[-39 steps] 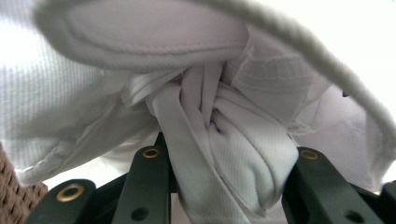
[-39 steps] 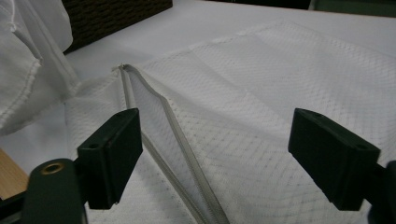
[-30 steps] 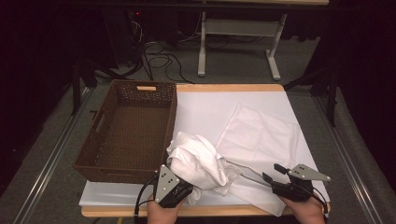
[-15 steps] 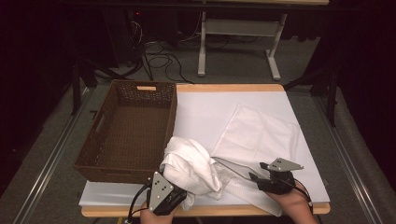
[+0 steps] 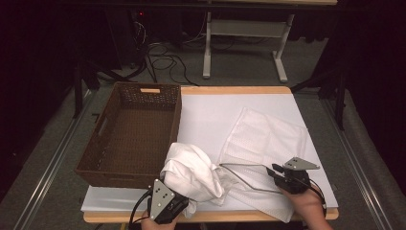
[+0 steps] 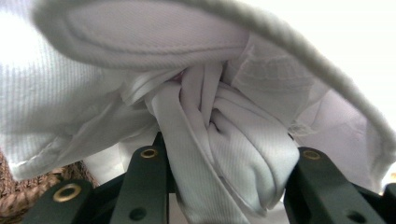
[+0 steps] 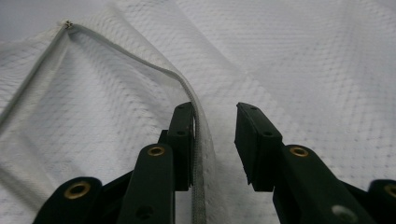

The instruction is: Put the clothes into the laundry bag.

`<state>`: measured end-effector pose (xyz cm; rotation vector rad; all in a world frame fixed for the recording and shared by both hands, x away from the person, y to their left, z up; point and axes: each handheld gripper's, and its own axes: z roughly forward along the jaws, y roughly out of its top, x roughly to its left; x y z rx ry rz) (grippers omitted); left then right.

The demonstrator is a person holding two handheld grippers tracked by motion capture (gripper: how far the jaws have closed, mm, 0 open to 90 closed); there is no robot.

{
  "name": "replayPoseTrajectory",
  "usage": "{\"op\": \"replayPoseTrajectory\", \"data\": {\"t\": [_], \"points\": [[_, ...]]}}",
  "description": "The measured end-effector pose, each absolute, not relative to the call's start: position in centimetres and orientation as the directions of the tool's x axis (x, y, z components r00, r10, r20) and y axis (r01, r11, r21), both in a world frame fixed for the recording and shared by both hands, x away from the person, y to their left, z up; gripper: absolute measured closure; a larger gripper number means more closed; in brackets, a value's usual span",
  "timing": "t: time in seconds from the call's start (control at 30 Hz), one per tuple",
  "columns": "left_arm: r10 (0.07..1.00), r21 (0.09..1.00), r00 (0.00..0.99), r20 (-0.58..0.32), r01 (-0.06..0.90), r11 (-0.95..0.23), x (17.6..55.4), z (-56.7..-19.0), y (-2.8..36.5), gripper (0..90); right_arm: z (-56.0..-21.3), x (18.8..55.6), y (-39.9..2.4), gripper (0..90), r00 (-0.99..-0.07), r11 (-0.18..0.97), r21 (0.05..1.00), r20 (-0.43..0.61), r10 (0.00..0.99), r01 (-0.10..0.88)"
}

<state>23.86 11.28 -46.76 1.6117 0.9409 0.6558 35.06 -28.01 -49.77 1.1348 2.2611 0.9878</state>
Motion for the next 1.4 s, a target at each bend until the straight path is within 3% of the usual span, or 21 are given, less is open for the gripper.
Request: {"op": "replayPoseTrajectory", "data": {"t": [0.33,0.47,0.87,1.4], "points": [[0.847,0.967,0.526,-0.076,0.246,-0.066,23.9,-46.9,11.5,62.3,-50.0,35.0,-27.5,75.2,-0.652,0.448,0.742,-0.02,0.758,0.499],[0.848,0.968,0.526,-0.064,0.241,-0.076,23.8,-46.8,11.4,62.3,-49.9,35.2,-26.7,89.6,-0.676,0.468,0.733,-0.014,0.736,0.494],[0.852,0.983,0.519,-0.064,0.18,-0.036,23.5,-45.0,12.4,62.7,-48.8,34.4,-23.1,90.0,-0.731,0.468,0.778,-0.018,0.682,0.418],[0.786,0.986,0.617,0.047,0.099,-0.136,25.7,-42.8,5.5,62.6,-48.6,33.7,-25.1,90.0,-0.725,0.403,0.806,0.047,0.687,0.434]]}}
